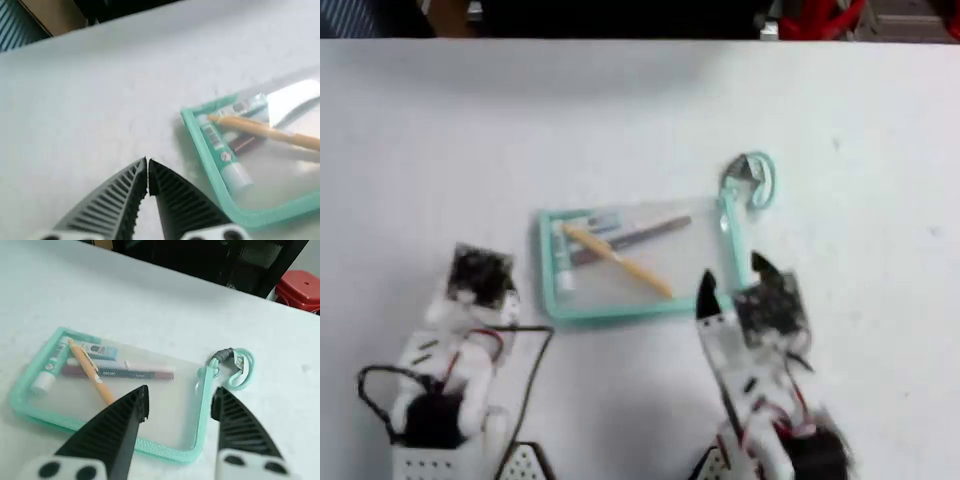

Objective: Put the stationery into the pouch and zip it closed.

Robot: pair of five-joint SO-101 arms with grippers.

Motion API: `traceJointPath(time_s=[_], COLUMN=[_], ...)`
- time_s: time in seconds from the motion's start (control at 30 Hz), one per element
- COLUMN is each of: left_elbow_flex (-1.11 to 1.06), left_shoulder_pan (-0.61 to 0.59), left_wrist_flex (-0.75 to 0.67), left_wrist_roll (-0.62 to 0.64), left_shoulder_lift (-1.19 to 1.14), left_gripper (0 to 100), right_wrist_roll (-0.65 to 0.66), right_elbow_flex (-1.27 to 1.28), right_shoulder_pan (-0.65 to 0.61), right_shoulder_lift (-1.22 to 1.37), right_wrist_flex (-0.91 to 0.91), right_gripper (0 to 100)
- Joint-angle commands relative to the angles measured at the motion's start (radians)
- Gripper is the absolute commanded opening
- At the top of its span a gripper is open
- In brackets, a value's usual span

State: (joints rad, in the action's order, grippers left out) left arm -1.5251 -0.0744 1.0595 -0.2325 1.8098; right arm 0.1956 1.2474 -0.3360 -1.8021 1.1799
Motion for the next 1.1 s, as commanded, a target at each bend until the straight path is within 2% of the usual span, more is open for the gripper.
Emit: traceJointPath(time_s=[0.0,0.17,0.23,0.43,0.6,1.07], left_elbow_flex=[-0.049,-0.172,-0.163,-0.143,-0.167,-0.167], left_shoulder_pan=[0.01,0.01,0.008,-0.001,0.001,-0.001], left_wrist_flex=[-0.031,-0.026,0.026,0.152,0.224,0.226], left_wrist_roll=[-0.005,-0.003,-0.003,-0.006,-0.003,-0.003], left_shoulder_lift=[0.013,0.01,0.013,0.013,0.013,0.013], left_gripper=[3,3,3,3,3,3], right_wrist_roll=[0.003,-0.006,-0.006,0.002,-0.005,-0.006], right_elbow_flex=[0.158,0.387,0.448,0.443,0.443,0.443], right_shoulder_pan=[0.061,0.17,0.203,0.248,0.259,0.297], right_shoulder_lift=[-0.001,-0.001,0.004,0.002,0.002,0.004], right_wrist_flex=[-0.097,-0.11,-0.096,0.093,0.09,0.09], right_gripper=[28.3,29.5,29.5,29.5,29.4,29.4])
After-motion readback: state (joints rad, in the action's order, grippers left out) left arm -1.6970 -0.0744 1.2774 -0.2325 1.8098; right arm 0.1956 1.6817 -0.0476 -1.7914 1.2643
